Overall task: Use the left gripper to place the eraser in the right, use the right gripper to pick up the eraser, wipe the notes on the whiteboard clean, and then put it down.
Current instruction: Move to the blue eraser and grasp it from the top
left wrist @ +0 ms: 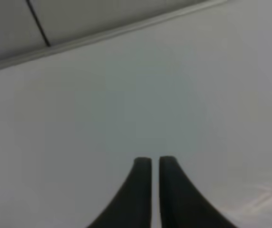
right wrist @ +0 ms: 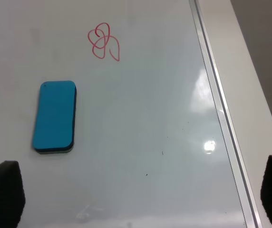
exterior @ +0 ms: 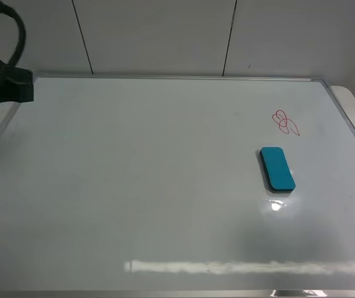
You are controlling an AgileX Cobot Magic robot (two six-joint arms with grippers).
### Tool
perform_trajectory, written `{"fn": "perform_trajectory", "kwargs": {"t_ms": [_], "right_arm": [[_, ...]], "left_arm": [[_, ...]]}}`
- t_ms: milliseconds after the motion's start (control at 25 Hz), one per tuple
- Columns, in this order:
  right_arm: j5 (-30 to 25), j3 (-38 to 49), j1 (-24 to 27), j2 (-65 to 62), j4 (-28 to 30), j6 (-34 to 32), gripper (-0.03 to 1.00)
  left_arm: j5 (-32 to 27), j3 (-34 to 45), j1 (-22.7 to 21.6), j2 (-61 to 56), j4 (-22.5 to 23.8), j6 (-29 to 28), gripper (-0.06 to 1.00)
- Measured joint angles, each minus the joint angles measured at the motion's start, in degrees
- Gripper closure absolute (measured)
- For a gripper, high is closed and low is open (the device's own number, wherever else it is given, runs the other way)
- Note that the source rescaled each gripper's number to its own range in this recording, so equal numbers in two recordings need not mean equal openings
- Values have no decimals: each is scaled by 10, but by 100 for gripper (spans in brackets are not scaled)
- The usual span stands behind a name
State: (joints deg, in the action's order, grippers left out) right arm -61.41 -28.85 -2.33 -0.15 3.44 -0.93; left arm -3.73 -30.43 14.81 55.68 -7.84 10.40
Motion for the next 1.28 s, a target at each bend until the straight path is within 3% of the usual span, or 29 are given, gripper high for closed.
{"fn": "perform_trajectory", "kwargs": {"t_ms": [80, 240, 320, 600, 1040, 1280], "right_arm": [[0, 0, 0, 0, 0, 0, -3], [0, 0, 0, 0, 0, 0, -3], [0, 0, 0, 0, 0, 0, -3], [0, 0, 0, 0, 0, 0, -3], [0, 0, 0, 0, 0, 0, -3], [0, 0, 0, 0, 0, 0, -3]], "left_arm": [[-1, 20, -26, -49, 2, 1, 72], [-5, 46, -78, -140, 9, 4, 14], [-30, 48, -107, -181, 11, -3, 1], [-193, 48, -169, -288, 16, -8, -5], [-375, 14, -170, -425, 28, -13, -5], [-546, -54, -170, -428, 50, -77, -5]]}}
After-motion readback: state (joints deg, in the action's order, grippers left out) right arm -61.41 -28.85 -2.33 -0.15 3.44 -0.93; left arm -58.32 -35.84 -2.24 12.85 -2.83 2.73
